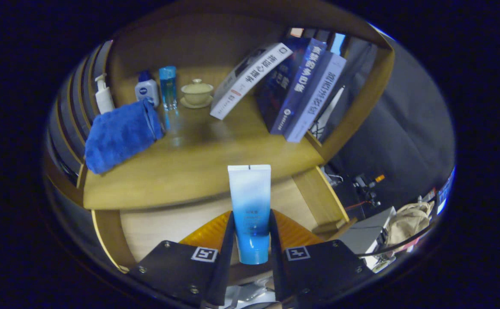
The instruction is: Pull open the drawer, take out the items inside it, and place them on the countertop above the cabinet.
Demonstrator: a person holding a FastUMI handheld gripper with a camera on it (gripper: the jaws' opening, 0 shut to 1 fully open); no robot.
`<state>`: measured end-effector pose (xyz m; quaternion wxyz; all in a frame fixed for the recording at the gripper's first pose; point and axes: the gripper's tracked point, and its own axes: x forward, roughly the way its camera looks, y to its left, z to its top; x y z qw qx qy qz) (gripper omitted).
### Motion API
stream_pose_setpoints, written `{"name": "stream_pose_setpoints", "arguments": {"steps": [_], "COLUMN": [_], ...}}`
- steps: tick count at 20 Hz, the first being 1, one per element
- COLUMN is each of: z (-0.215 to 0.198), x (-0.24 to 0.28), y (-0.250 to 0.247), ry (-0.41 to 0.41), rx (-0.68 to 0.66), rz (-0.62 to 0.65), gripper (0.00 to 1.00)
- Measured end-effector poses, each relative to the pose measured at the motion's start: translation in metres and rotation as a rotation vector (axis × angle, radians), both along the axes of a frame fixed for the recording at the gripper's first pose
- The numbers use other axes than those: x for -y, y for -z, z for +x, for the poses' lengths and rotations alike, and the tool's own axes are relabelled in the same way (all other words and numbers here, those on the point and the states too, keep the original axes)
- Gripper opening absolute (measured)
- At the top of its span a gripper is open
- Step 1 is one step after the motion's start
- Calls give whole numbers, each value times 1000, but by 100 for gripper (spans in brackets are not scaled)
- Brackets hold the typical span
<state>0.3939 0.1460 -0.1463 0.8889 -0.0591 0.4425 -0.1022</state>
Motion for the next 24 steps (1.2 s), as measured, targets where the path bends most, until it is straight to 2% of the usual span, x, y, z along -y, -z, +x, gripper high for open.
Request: {"name": "stream_pose_setpoints", "arguments": {"steps": [5,9,14,18,21,24], "z": [51,82,90,72,29,-22], "x": [-18,-34,-35,-34,-28,-24], "y": [21,31,28,-6,-42,-67], "ry": [-117,-168,-202,-211,-194,-166], "rx": [18,62,109,231,368,495], "rz": [64,130,134,121,98,127], "gripper": [43,43,46,52,53,53]}}
